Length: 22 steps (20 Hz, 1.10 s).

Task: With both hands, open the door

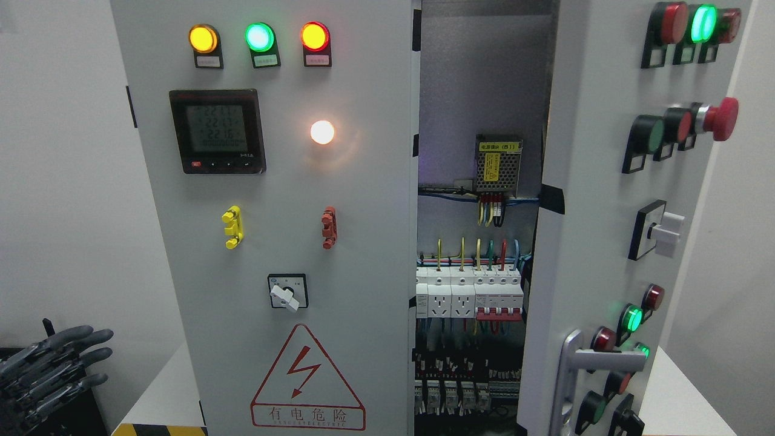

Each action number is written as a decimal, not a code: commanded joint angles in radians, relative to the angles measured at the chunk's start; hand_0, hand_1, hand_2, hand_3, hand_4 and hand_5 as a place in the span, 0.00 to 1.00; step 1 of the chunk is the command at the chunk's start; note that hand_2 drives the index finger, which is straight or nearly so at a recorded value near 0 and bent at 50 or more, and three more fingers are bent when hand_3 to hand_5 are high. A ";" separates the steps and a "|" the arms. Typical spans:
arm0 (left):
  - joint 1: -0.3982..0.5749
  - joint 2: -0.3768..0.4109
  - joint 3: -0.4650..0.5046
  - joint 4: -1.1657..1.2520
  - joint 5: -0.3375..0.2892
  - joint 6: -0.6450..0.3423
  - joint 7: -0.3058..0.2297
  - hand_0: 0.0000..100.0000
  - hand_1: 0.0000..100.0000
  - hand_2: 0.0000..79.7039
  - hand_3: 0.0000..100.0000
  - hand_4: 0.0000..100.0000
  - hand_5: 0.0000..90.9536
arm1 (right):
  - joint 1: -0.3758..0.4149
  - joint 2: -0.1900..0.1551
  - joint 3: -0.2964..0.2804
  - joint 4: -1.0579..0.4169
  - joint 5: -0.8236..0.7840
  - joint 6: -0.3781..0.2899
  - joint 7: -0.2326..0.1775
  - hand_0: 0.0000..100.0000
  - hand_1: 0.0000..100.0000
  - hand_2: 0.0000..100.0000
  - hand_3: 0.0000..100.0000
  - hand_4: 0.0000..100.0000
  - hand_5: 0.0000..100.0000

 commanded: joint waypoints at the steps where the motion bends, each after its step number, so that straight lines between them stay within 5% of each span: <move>1: -0.070 0.114 -0.064 -0.121 0.020 0.003 0.003 0.00 0.00 0.00 0.00 0.00 0.00 | 0.000 0.000 0.000 0.000 0.012 0.000 0.002 0.38 0.00 0.00 0.00 0.00 0.00; 6: -0.420 0.042 -0.407 -0.111 -0.009 0.070 0.006 0.00 0.00 0.00 0.00 0.00 0.00 | 0.000 0.000 0.000 0.000 0.012 0.000 0.002 0.38 0.00 0.00 0.00 0.00 0.00; 8: -0.564 -0.050 -0.536 -0.095 -0.102 0.136 0.006 0.00 0.00 0.00 0.00 0.00 0.00 | 0.000 0.000 0.000 0.000 0.012 0.000 0.002 0.38 0.00 0.00 0.00 0.00 0.00; 10: -0.653 -0.106 -0.629 -0.072 -0.158 0.178 0.006 0.00 0.00 0.00 0.00 0.00 0.00 | 0.000 0.000 0.000 0.000 0.011 0.000 0.001 0.38 0.00 0.00 0.00 0.00 0.00; 13: -0.790 -0.127 -0.793 -0.062 -0.158 0.181 0.006 0.00 0.00 0.00 0.00 0.00 0.00 | 0.000 0.000 0.000 0.000 0.012 0.000 0.002 0.38 0.00 0.00 0.00 0.00 0.00; 16: -0.945 -0.133 -0.951 -0.062 -0.124 0.179 0.006 0.00 0.00 0.00 0.00 0.00 0.00 | 0.000 0.000 0.000 0.000 0.012 0.000 0.002 0.38 0.00 0.00 0.00 0.00 0.00; 22: -1.319 -0.129 -1.308 -0.062 0.094 0.179 0.006 0.00 0.00 0.00 0.00 0.00 0.00 | 0.000 0.000 0.000 0.000 0.012 0.000 0.002 0.38 0.00 0.00 0.00 0.00 0.00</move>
